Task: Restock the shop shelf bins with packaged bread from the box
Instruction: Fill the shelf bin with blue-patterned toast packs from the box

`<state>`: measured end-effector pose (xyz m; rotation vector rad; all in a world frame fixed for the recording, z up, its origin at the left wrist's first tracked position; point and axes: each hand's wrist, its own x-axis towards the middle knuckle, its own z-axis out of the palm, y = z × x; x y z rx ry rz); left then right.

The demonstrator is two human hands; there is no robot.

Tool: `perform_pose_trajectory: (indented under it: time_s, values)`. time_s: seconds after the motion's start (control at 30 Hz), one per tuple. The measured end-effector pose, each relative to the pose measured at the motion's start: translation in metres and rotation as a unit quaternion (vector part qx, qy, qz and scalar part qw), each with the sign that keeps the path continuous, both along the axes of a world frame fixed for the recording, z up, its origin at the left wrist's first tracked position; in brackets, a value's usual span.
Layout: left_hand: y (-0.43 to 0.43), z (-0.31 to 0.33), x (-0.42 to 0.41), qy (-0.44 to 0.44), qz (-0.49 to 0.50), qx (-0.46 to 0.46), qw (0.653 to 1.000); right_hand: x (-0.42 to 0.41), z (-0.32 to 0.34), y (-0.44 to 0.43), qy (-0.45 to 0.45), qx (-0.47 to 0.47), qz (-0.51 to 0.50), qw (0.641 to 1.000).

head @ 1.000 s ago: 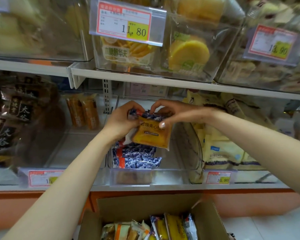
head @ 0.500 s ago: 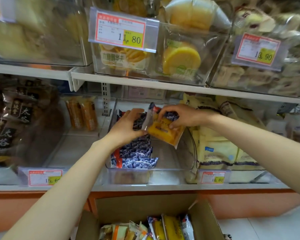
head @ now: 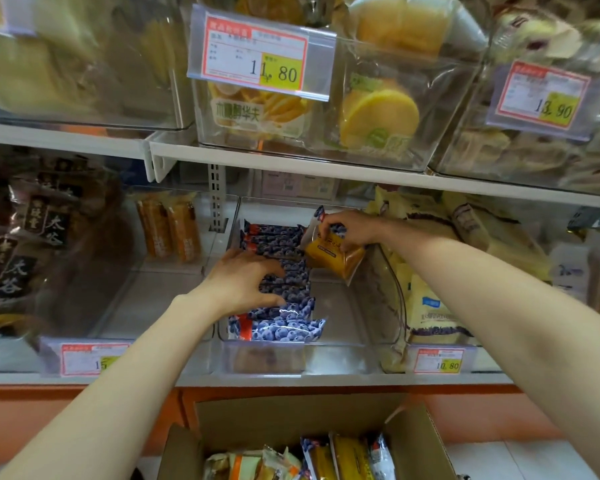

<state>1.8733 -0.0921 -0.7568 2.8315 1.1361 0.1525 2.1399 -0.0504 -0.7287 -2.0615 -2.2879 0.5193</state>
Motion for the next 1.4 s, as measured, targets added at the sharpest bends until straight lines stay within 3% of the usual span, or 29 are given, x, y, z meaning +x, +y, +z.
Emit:
perform_pose_trajectory:
  time_s: [0.3, 0.47, 0.77, 0.93, 1.07, 1.13, 1.23, 1.3, 1.4]
  values:
    - [0.004, -0.007, 0.000, 0.029, -0.003, 0.024, 0.999, -0.009, 0.020, 0.018, -0.074, -0.064, -0.028, 0.995]
    - [0.004, -0.007, 0.002, 0.027, 0.004, 0.023, 0.999, -0.017, 0.022, 0.013, -0.142, -0.119, 0.034, 0.982]
    - [0.003, -0.007, 0.002, 0.009, -0.001, 0.035, 0.999, -0.010, -0.041, 0.008, -0.181, -0.049, 0.042, 0.981]
    - [0.004, -0.007, 0.002, 0.000, 0.003, 0.037, 0.999, -0.013, -0.034, 0.008, -0.192, -0.026, 0.055, 0.980]
    - [0.004, -0.006, 0.004, 0.001, 0.007, 0.030, 1.000, -0.031, -0.007, 0.000, -0.167, 0.035, -0.002, 0.985]
    - [0.004, -0.006, 0.004, 0.000, 0.010, 0.028, 1.000, -0.036, -0.007, -0.003, -0.119, -0.055, -0.025, 0.991]
    - [0.003, -0.006, 0.004, -0.007, 0.011, 0.027, 1.000, -0.039, -0.023, -0.008, -0.097, -0.249, -0.054, 0.962]
    - [0.002, -0.006, 0.003, -0.016, 0.011, 0.024, 1.000, -0.037, -0.034, -0.004, -0.127, -0.238, -0.052, 0.961]
    - [0.002, -0.007, 0.003, -0.025, 0.010, 0.026, 0.999, -0.033, -0.044, 0.006, -0.121, -0.139, -0.040, 0.982]
